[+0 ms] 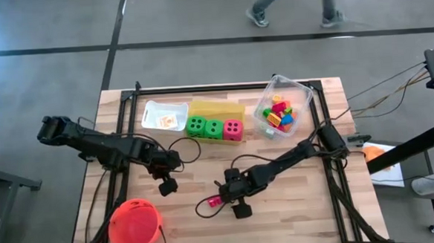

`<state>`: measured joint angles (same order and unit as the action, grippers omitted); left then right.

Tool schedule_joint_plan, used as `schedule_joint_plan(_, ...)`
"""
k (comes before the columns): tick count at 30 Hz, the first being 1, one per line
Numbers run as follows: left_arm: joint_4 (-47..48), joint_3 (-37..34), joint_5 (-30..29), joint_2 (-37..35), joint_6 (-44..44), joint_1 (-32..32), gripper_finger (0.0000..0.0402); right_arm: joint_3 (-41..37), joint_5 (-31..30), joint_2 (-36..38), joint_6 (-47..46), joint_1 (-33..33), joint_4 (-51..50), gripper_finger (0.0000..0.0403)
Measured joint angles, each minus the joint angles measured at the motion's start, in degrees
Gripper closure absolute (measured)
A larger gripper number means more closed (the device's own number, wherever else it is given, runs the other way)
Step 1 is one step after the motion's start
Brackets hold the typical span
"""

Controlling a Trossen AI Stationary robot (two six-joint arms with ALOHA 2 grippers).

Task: Pick & Place Toys
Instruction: Put the blue game piece into the transparent bin

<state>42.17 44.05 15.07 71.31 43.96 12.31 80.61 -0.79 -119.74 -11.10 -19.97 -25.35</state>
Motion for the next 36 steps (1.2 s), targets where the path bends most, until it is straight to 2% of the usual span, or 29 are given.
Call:
schedule_joint_plan(3,-0.09,0.0,0.0,0.0,0.59,0.14,0.0051,-0.27,-0.45,0.0,-0.76,0.0,-0.15,0.0076)
schedule_joint_plan(11,-0.16,0.0,0.0,0.0,1.37,0.14,0.0051,-0.45,-2.23,-0.02,-1.83,0.42,0.29,0.0216)
schedule_joint_plan(16,-0.35,0.0,0.02,0.0,1.71,0.14,0.0051,-0.47,-2.28,-0.02,-1.85,0.64,0.33,0.0266)
schedule_joint_plan(28,-0.36,0.01,0.18,0.0,1.77,0.14,0.0051,-0.5,-2.36,1.63,-1.93,0.63,-4.19,0.0272)
schedule_joint_plan(36,-4.55,0.17,0.15,0.02,2.73,0.14,0.0051,-0.64,-2.78,9.46,-0.69,1.98,-8.02,0.0272)
